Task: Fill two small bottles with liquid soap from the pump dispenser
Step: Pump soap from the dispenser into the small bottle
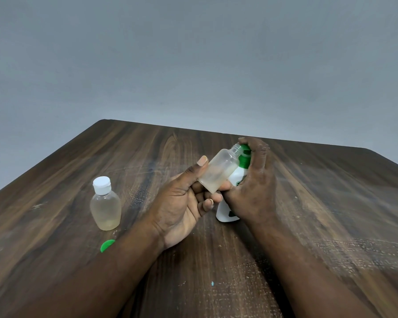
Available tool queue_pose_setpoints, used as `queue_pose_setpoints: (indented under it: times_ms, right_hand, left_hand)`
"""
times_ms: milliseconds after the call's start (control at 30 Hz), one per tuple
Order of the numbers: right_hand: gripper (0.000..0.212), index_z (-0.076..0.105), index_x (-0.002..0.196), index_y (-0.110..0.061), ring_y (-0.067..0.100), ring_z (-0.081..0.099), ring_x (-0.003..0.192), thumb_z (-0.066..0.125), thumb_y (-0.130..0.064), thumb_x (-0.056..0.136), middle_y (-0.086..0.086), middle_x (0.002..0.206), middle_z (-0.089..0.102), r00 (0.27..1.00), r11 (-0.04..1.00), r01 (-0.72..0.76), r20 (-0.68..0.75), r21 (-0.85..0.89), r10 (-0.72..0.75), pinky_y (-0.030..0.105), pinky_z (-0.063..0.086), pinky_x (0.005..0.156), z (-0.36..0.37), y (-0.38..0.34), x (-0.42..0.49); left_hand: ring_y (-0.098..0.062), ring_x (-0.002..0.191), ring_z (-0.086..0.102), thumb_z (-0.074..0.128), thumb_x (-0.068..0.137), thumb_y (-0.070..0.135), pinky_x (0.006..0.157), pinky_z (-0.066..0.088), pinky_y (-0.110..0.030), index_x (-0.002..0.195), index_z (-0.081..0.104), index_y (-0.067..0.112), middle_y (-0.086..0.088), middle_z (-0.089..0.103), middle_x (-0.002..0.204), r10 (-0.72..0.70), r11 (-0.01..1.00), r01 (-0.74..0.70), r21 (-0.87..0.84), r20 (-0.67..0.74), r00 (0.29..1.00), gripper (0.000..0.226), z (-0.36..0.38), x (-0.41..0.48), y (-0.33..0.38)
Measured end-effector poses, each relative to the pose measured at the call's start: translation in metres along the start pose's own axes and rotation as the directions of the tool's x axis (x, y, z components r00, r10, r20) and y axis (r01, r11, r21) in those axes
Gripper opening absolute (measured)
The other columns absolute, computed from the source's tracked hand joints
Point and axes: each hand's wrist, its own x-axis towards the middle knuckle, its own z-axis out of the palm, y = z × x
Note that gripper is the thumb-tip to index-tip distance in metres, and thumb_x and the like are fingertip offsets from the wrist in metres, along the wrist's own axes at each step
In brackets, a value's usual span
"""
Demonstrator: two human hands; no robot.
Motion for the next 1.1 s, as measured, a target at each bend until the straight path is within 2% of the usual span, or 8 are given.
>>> queue_pose_setpoints:
  times_ms: [67,200,267,400,467,633,867,1100]
  right_hand:
    - [0.084,0.05,0.141,-0.01,0.011,0.055,0.115,0.07,-0.041,0.066,-0.003,0.134,0.052,1.0,1.0,0.01,-0.014,-0.012,-0.011,0.016,0.047,0.093,0.0,-0.0019,0.0008]
    - [0.083,0.046,0.143,-0.013,0.018,0.059,0.116,0.071,-0.041,0.068,0.003,0.136,0.055,0.999,1.0,0.022,-0.023,-0.01,-0.022,0.034,0.055,0.09,-0.0003,-0.0034,0.0011]
    - [0.083,0.045,0.142,-0.014,0.019,0.059,0.113,0.07,-0.042,0.068,0.003,0.135,0.055,1.0,1.0,0.025,-0.016,-0.014,-0.025,0.03,0.053,0.087,-0.0006,-0.0025,0.0009]
    - [0.082,0.049,0.14,-0.009,0.018,0.059,0.11,0.07,-0.038,0.066,0.004,0.133,0.055,1.0,1.0,0.018,0.002,-0.022,-0.018,0.005,0.038,0.088,-0.0005,-0.001,0.0009]
    - [0.079,0.048,0.136,-0.014,0.017,0.059,0.103,0.07,-0.04,0.065,0.004,0.128,0.057,1.0,1.0,0.018,-0.004,-0.001,-0.018,0.001,0.035,0.086,-0.0004,-0.0012,0.0008]
    - [0.078,0.049,0.132,-0.016,0.009,0.055,0.1,0.075,-0.049,0.066,-0.004,0.123,0.055,1.0,1.0,0.01,-0.016,0.018,-0.009,0.005,0.038,0.084,0.0007,-0.0004,0.0001]
    - [0.085,0.046,0.144,-0.016,0.02,0.061,0.113,0.071,-0.044,0.068,0.002,0.135,0.055,1.0,1.0,0.013,-0.018,0.007,-0.013,0.03,0.054,0.09,-0.0001,-0.0021,0.0007]
    - [0.077,0.046,0.136,-0.021,0.018,0.061,0.105,0.069,-0.043,0.066,-0.001,0.13,0.056,1.0,0.999,0.007,-0.005,0.036,-0.007,0.021,0.048,0.085,0.0001,-0.0024,0.0004]
  left_hand:
    - [-0.012,0.06,0.065,0.066,0.088,0.048,0.049,0.051,-0.016,0.118,0.071,0.0,-0.024,0.075,0.1,-0.001,1.0,0.001,0.001,-0.006,1.0,0.057,-0.0004,0.0005,-0.0001]
    - [-0.013,0.06,0.065,0.066,0.087,0.048,0.049,0.05,-0.016,0.116,0.071,0.001,-0.024,0.075,0.1,-0.005,1.0,0.006,0.006,-0.01,1.0,0.056,0.0005,0.0008,-0.0002]
    - [-0.012,0.058,0.065,0.066,0.088,0.048,0.048,0.05,-0.016,0.117,0.071,0.001,-0.024,0.075,0.1,-0.007,1.0,0.007,0.008,-0.015,1.0,0.056,0.0008,0.0008,0.0]
    - [-0.011,0.056,0.063,0.065,0.087,0.047,0.048,0.048,-0.016,0.122,0.067,0.001,-0.024,0.076,0.098,0.0,1.0,0.0,0.002,-0.011,1.0,0.058,0.0021,0.0001,0.0007]
    - [-0.011,0.055,0.063,0.065,0.087,0.046,0.047,0.048,-0.015,0.12,0.068,0.001,-0.024,0.075,0.096,0.0,1.0,0.0,-0.004,-0.006,1.0,0.056,0.0022,-0.0003,0.0007]
    - [-0.01,0.055,0.062,0.065,0.089,0.046,0.048,0.048,-0.015,0.116,0.072,0.004,-0.023,0.075,0.095,-0.007,1.0,0.007,0.003,-0.002,1.0,0.051,0.0014,-0.0013,0.0006]
    - [-0.01,0.056,0.062,0.065,0.089,0.047,0.047,0.048,-0.015,0.122,0.069,0.002,-0.023,0.076,0.096,-0.019,1.0,0.019,0.012,-0.02,1.0,0.056,0.0013,0.0003,0.0006]
    - [-0.01,0.056,0.062,0.064,0.092,0.046,0.047,0.049,-0.014,0.12,0.071,0.004,-0.023,0.076,0.097,-0.024,1.0,0.024,-0.002,-0.019,1.0,0.051,0.0019,0.0,0.0014]
